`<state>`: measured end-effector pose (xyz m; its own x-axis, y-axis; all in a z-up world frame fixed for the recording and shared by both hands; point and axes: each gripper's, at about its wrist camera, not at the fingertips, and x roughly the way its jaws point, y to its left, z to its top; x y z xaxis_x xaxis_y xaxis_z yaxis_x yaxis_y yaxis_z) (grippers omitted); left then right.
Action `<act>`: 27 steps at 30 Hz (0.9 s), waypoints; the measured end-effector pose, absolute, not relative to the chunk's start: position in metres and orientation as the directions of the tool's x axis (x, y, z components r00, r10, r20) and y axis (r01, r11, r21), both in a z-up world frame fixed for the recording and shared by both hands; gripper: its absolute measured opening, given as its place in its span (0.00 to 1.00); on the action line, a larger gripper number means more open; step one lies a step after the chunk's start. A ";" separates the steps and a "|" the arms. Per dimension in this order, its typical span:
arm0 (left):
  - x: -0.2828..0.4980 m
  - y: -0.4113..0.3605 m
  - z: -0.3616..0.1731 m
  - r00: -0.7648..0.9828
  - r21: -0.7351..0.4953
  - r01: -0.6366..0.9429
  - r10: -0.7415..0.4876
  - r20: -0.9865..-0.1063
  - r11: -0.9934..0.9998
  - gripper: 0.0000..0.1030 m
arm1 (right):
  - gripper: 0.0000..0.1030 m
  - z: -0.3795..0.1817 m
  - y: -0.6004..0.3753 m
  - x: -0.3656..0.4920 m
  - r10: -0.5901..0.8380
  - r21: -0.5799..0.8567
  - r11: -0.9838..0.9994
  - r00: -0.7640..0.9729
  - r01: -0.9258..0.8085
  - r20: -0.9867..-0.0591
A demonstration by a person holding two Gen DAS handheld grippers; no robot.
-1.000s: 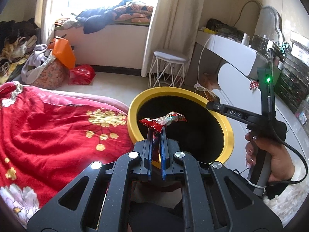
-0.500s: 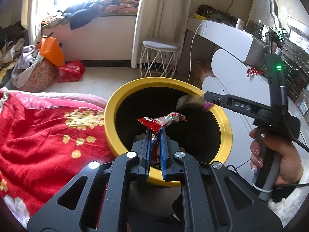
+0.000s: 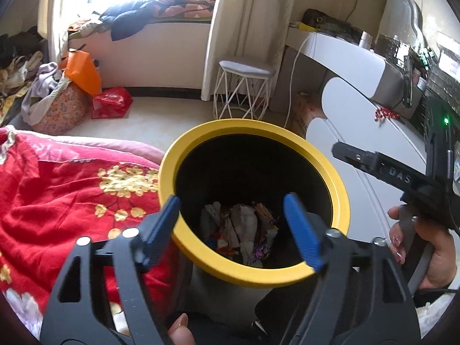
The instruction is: Collect trash
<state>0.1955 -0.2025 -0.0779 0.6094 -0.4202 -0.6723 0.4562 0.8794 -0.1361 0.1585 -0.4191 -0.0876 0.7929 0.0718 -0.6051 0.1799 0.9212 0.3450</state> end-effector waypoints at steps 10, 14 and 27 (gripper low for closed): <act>0.178 -0.163 -0.057 0.681 -0.142 0.377 -0.378 -0.628 0.915 0.90 | 0.91 -0.073 -0.393 0.138 0.064 0.300 0.945 0.823 0.133 -0.565; 0.169 -0.147 -0.049 0.703 -0.141 0.343 -0.354 -0.617 0.929 0.90 | 0.94 -0.065 -0.381 0.131 0.076 0.285 0.953 0.840 0.097 -0.538; 0.135 -0.102 -0.037 0.773 -0.111 0.207 -0.232 -0.591 0.972 0.90 | 0.94 -0.047 -0.336 0.111 0.126 0.229 0.973 0.874 -0.017 -0.469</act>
<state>0.1346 -0.1018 -0.0366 0.7729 -0.2319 -0.5907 0.2070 0.9720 -0.1108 0.1106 -0.3355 -0.0466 0.8739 0.1261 -0.4694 -0.0172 0.9732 0.2294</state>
